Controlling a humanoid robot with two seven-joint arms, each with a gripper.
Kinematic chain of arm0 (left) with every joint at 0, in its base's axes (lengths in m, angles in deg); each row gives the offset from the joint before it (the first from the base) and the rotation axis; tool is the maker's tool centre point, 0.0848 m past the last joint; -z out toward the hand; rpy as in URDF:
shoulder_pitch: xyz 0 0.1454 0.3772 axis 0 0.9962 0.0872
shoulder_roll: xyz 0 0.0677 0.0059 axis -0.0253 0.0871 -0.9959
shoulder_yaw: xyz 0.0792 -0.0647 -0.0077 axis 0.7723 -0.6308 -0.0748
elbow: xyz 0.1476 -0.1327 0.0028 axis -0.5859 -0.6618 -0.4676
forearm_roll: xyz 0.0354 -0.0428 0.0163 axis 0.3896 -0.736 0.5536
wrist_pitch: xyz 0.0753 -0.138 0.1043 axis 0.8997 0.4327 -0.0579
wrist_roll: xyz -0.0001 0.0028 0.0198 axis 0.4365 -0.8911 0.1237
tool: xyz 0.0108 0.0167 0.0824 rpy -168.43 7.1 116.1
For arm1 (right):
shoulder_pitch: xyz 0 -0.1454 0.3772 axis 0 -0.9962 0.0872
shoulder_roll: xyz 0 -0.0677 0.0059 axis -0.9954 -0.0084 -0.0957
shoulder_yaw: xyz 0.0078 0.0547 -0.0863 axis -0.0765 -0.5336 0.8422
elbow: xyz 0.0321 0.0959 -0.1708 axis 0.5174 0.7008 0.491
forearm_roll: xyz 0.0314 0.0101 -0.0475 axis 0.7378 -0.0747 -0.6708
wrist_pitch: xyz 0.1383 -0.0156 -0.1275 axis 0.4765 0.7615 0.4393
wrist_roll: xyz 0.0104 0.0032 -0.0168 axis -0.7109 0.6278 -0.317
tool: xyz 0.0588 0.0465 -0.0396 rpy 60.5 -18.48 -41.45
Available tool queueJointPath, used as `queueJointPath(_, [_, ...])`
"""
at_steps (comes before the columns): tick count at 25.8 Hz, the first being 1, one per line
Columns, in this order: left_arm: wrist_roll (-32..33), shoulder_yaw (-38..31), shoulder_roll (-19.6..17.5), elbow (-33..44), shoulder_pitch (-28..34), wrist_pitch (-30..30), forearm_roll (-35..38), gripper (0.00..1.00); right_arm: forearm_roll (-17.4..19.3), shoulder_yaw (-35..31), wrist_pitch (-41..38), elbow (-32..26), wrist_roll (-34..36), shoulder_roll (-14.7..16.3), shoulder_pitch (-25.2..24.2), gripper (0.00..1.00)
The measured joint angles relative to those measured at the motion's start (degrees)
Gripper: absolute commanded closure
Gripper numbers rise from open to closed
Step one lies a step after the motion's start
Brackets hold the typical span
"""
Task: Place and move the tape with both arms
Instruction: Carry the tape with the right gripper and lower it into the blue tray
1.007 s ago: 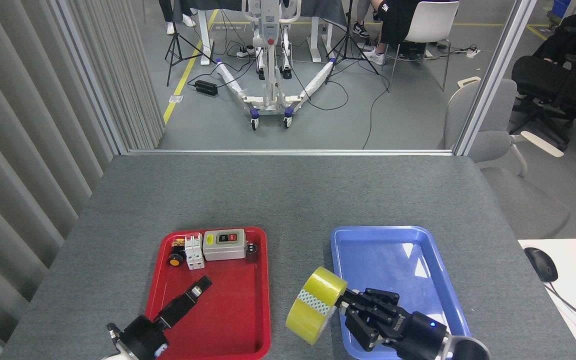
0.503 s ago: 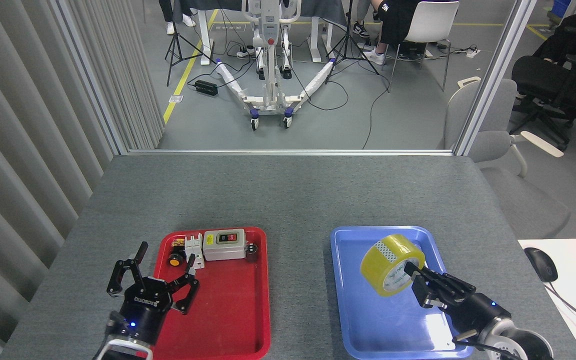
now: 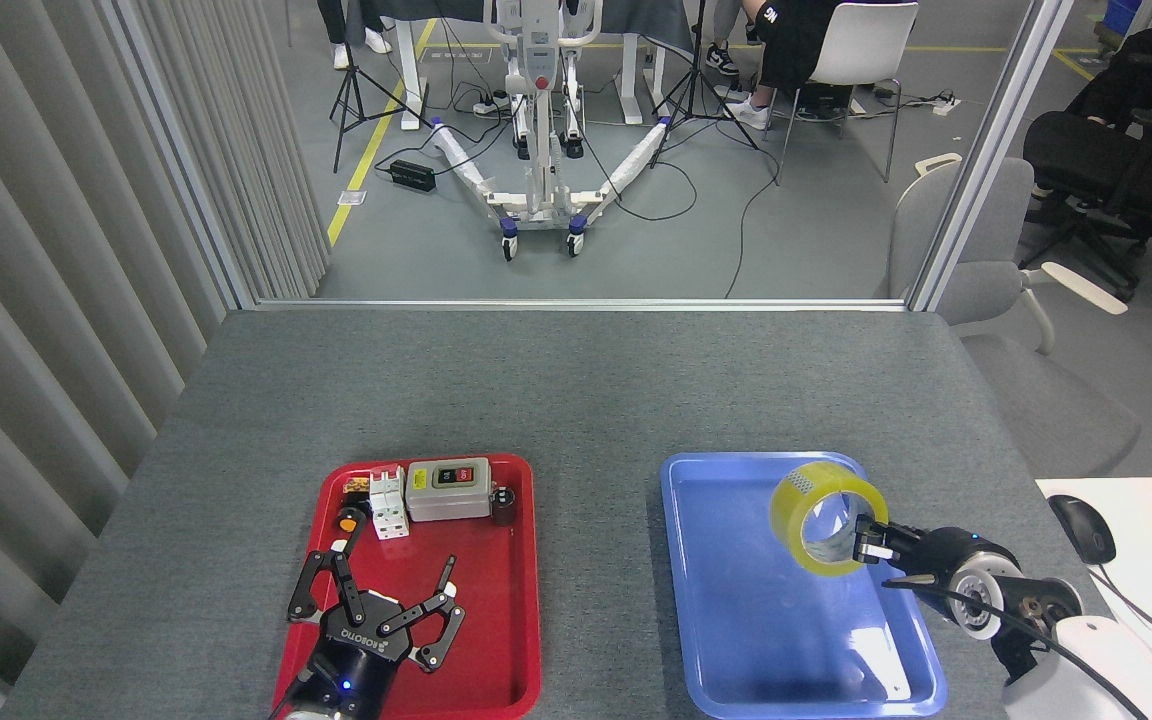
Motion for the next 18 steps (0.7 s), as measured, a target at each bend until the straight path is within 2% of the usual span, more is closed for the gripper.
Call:
queueJointPath(3, [0.71,-0.4,-0.54,0.38,0.79,-0.82,-4.43,0.0,1.17,5.03,3.69,3.01,-2.98,0.26,3.63,1.0])
queueJointPath(8, [1.06,-0.76,-1.2,1.76,1.72,-0.94,-8.09,0.0,7.69,12.6,10.43,5.62,-6.14,0.62,9.52,1.0])
queueJointPath(10, [1.08,-0.8,-1.25,1.87,1.73,-0.87,-8.49,0.0,9.17,14.07,11.59,7.19,-6.66,0.44,10.68,1.0])
queueJointPath(18, [1.28,-0.81,-1.42,1.84,0.62,-1.12,-10.79,0.0,10.58,17.94,12.46,13.01,-7.03,-0.33,13.26,1.0])
